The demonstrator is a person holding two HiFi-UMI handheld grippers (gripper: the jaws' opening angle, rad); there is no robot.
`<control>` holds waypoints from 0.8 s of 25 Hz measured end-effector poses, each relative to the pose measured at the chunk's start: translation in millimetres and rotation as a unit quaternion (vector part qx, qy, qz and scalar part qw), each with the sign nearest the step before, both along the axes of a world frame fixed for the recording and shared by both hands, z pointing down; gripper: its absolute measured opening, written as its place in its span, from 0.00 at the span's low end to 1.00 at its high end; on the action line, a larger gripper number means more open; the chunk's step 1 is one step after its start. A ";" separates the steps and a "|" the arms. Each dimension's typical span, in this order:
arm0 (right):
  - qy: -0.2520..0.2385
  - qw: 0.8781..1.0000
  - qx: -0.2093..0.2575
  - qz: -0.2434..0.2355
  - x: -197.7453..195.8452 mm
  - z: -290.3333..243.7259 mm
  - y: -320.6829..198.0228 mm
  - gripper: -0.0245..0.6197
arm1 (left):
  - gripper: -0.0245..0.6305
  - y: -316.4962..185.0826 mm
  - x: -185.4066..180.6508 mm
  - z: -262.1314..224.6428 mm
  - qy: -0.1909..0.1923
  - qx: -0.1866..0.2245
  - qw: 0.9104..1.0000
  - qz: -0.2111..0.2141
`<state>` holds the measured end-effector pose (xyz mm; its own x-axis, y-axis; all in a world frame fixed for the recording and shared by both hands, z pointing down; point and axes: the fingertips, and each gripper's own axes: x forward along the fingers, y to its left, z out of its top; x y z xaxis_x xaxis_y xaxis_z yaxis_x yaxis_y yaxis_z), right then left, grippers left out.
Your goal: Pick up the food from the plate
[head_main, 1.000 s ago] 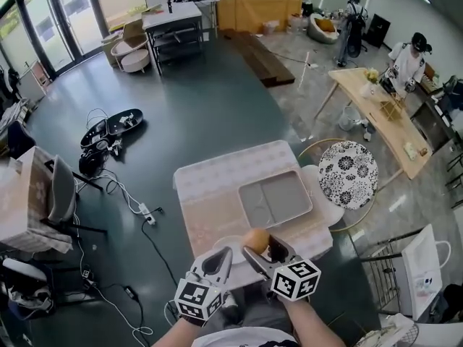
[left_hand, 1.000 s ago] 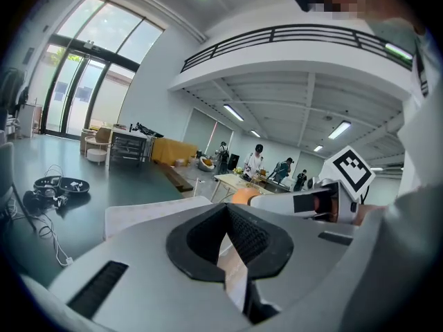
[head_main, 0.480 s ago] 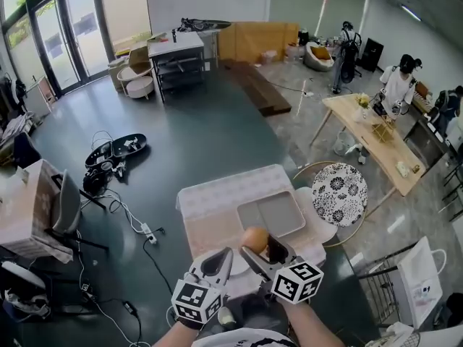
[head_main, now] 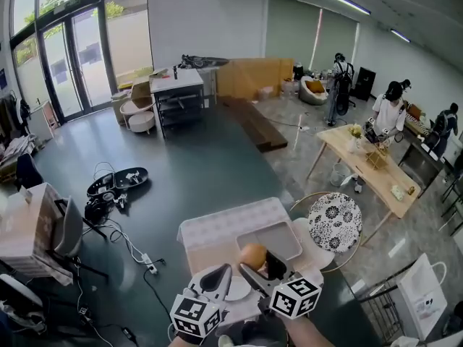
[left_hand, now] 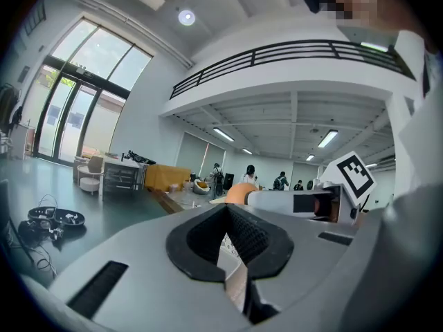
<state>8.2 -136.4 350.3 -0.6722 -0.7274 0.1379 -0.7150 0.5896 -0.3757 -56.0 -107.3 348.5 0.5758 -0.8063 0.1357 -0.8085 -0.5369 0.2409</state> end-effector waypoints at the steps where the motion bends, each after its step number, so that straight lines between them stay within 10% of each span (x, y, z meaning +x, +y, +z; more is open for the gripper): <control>1: 0.002 1.000 0.003 0.000 -1.3 -1.0 0.6 0.54 | 0.05 0.5 -0.7 -0.7 0.000 0.001 1.000 0.000; 20: 0.016 1.000 0.016 0.001 -9.5 0.8 7.9 0.54 | 0.05 1.5 -7.2 2.6 -0.001 0.005 1.000 -0.004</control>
<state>-1.3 -128.5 351.2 -0.6672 -0.7325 0.1352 -0.7268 0.6004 -0.3337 -63.2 -105.8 351.1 0.5692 -0.8120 0.1291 -0.8133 -0.5330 0.2333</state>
